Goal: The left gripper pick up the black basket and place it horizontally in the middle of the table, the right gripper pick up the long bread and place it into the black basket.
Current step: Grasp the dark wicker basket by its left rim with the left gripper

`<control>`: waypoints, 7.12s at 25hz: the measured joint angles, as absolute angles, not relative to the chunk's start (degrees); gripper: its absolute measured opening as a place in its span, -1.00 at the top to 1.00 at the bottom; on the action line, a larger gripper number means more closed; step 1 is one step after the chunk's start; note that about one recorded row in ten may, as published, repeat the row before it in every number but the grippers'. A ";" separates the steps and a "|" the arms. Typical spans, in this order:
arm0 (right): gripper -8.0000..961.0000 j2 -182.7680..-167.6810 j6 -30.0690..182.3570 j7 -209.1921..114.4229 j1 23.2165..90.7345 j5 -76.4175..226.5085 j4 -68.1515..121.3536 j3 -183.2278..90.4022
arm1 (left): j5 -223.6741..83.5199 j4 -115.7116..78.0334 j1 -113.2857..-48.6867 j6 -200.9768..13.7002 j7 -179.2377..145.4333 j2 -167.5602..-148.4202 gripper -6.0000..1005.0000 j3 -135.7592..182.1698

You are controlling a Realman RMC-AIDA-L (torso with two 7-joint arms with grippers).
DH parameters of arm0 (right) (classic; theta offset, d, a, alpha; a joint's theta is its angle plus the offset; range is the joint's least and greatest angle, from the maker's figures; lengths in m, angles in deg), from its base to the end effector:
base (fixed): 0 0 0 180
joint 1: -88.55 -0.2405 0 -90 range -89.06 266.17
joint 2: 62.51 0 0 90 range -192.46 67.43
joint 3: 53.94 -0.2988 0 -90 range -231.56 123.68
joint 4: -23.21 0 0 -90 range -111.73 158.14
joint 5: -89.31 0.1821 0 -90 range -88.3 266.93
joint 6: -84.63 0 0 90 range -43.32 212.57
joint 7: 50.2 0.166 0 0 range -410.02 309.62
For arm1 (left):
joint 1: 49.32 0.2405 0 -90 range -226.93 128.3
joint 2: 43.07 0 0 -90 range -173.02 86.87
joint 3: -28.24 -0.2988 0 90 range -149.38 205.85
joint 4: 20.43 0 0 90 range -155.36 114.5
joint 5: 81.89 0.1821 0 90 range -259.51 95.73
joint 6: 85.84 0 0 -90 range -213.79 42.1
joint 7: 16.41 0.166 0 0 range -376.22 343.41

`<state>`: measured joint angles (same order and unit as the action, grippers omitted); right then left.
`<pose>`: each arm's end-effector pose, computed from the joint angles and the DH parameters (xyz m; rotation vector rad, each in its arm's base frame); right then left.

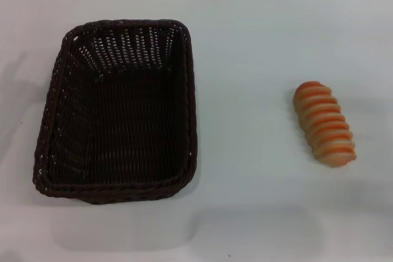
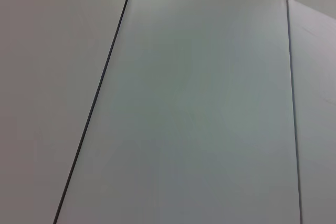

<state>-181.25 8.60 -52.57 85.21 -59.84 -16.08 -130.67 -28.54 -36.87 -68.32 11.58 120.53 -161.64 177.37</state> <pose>0.3315 0.2799 0.0769 -1.1333 0.2816 0.8405 -0.3163 0.3046 0.0830 -1.4837 -0.3087 -1.2750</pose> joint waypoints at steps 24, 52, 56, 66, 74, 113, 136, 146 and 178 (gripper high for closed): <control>-0.39 -181.34 8.60 -52.57 85.18 -59.74 -16.77 -131.20 | -27.58 -45.78 -68.19 0.40 102.63 -161.30 -0.65 174.39; -0.39 -181.43 8.58 -49.88 85.57 -59.76 -17.04 -131.30 | 26.63 -100.02 -65.13 -20.35 22.74 -157.28 -0.64 164.68; -0.39 -181.38 8.59 -49.58 85.53 -59.75 -17.04 -131.36 | 43.08 -109.31 -68.70 -11.09 13.37 -157.61 -0.64 164.64; -0.39 -181.41 8.61 -49.58 84.95 -59.75 -16.11 -131.37 | 67.38 -120.95 -77.06 6.25 5.70 -160.78 -0.64 162.71; -0.39 -181.36 8.61 -49.55 83.89 -59.75 -16.02 -131.37 | 71.53 -123.04 -77.96 9.72 -0.82 -160.83 -0.64 155.37; -0.39 -181.34 8.39 -48.93 81.62 -59.75 -16.01 -131.99 | 78.09 -106.31 -82.00 12.13 -9.85 -160.96 -0.63 146.73; -0.39 -181.34 8.45 -48.88 82.70 -59.97 -18.16 -131.74 | 77.33 -99.46 -82.30 8.66 -6.51 -161.02 -0.31 146.15; -0.39 -181.34 8.38 -48.88 83.29 -60.05 -18.54 -131.50 | 77.34 -98.73 -82.01 8.01 -5.71 -161.02 -0.17 144.37; -0.39 -181.45 8.61 -48.19 87.56 -59.99 -20.74 -132.04 | 71.70 -102.41 -86.62 10.54 15.66 -159.39 0.59 154.29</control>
